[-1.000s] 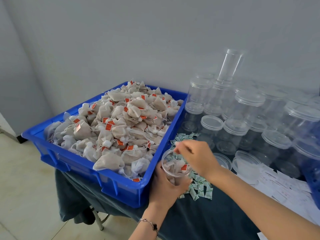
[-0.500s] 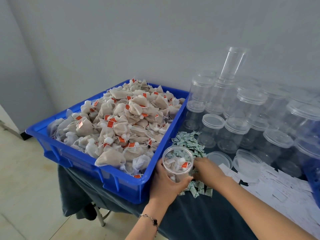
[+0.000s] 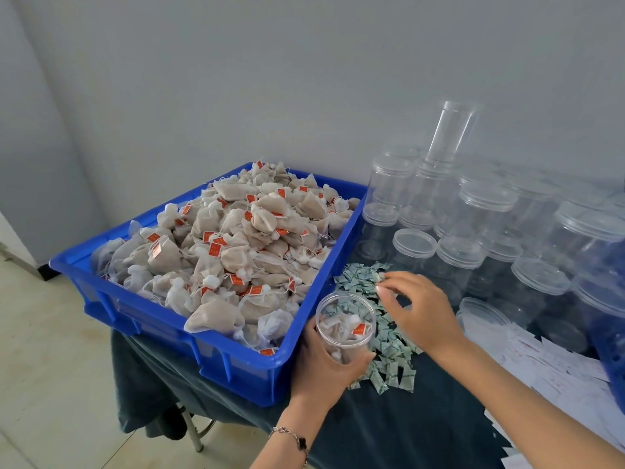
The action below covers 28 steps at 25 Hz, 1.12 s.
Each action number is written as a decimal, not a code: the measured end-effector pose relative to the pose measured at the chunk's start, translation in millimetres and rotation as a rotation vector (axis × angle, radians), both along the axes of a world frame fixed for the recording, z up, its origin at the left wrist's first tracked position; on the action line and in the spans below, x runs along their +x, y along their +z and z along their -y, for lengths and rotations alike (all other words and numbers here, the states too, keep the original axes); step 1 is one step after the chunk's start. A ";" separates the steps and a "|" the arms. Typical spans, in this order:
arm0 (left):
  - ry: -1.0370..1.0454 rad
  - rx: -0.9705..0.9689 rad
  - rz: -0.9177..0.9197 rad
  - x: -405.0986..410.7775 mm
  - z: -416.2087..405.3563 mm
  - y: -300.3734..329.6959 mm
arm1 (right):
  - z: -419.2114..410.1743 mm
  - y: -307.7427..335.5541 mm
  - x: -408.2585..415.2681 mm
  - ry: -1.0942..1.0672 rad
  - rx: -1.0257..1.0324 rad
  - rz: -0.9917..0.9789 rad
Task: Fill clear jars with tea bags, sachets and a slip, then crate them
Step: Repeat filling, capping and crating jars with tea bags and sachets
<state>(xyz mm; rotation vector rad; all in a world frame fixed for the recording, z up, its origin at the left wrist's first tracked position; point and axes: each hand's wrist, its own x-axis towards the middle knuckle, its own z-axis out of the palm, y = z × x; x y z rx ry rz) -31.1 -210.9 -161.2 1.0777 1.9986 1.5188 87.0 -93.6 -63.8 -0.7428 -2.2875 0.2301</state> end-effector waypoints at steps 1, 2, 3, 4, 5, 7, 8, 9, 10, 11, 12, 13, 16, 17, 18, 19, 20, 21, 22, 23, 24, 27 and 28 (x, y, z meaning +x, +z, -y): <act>0.004 0.002 0.002 0.2 0.0 0.2 | 8.5 6.2 3.0 0.075 0.037 -0.015; 0.009 0.008 0.002 0.5 -0.3 0.6 | 16.1 8.8 5.8 0.148 0.062 0.035; 0.013 0.014 0.005 1.0 -0.2 1.7 | 22.1 8.6 7.5 0.204 0.063 0.113; 0.016 0.021 0.009 1.6 0.0 3.6 | 26.3 7.1 9.2 0.235 0.042 0.175; 0.020 0.028 0.010 3.0 0.4 6.2 | 27.5 5.7 12.2 0.239 0.016 0.196; 0.054 0.053 0.000 6.7 0.2 10.0 | 20.9 5.0 22.6 0.193 0.010 0.156; 0.073 0.072 0.003 9.8 -0.1 11.9 | 15.8 5.4 31.2 0.150 0.022 0.133; 0.085 0.082 0.008 14.0 -0.4 14.5 | 9.9 5.3 42.3 0.097 0.023 0.118; 0.081 0.087 0.006 20.1 -1.6 17.8 | 2.9 5.5 57.0 0.032 0.003 0.104; 0.064 0.091 -0.003 27.3 -3.9 20.6 | -4.7 4.9 73.3 -0.039 -0.030 0.086; 0.033 0.100 -0.019 36.2 -7.2 23.3 | -12.4 2.8 91.2 -0.111 -0.059 0.059; -0.011 0.109 -0.040 47.1 -11.3 26.3 | -19.3 -1.0 110.2 -0.190 -0.085 0.028; -0.156 0.083 -0.103 88.3 -26.8 34.9 | -34.7 -16.0 164.1 -0.456 -0.211 0.039; -0.185 0.058 -0.116 102.3 -31.5 35.1 | -38.0 -23.2 178.1 -0.511 -0.263 0.088; -0.205 0.034 -0.111 115.4 -35.5 33.5 | -39.7 -30.1 189.3 -0.544 -0.314 0.145; -0.222 0.013 -0.087 126.4 -38.4 30.8 | -40.0 -36.8 197.3 -0.562 -0.362 0.193; -0.240 0.001 -0.059 135.8 -40.8 27.0 | -39.3 -42.5 203.5 -0.569 -0.403 0.237; -0.255 0.001 -0.035 141.1 -42.2 22.0 | -37.6 -48.9 206.2 -0.566 -0.432 0.290; -0.268 0.011 -0.013 143.8 -43.0 16.9 | -35.1 -55.7 207.1 -0.554 -0.456 0.350; -0.277 0.022 0.002 145.0 -43.9 13.2 | -31.0 -62.5 206.9 -0.540 -0.484 0.406; -0.281 0.024 0.006 144.8 -44.6 10.9 | -26.4 -68.7 205.5 -0.522 -0.508 0.453; -0.264 0.002 -0.037 144.9 -45.7 9.7 | -15.5 -84.3 202.3 -0.454 -0.426 0.553; -0.254 -0.005 -0.058 144.8 -45.7 9.7 | -15.7 -86.1 200.5 -0.454 -0.379 0.554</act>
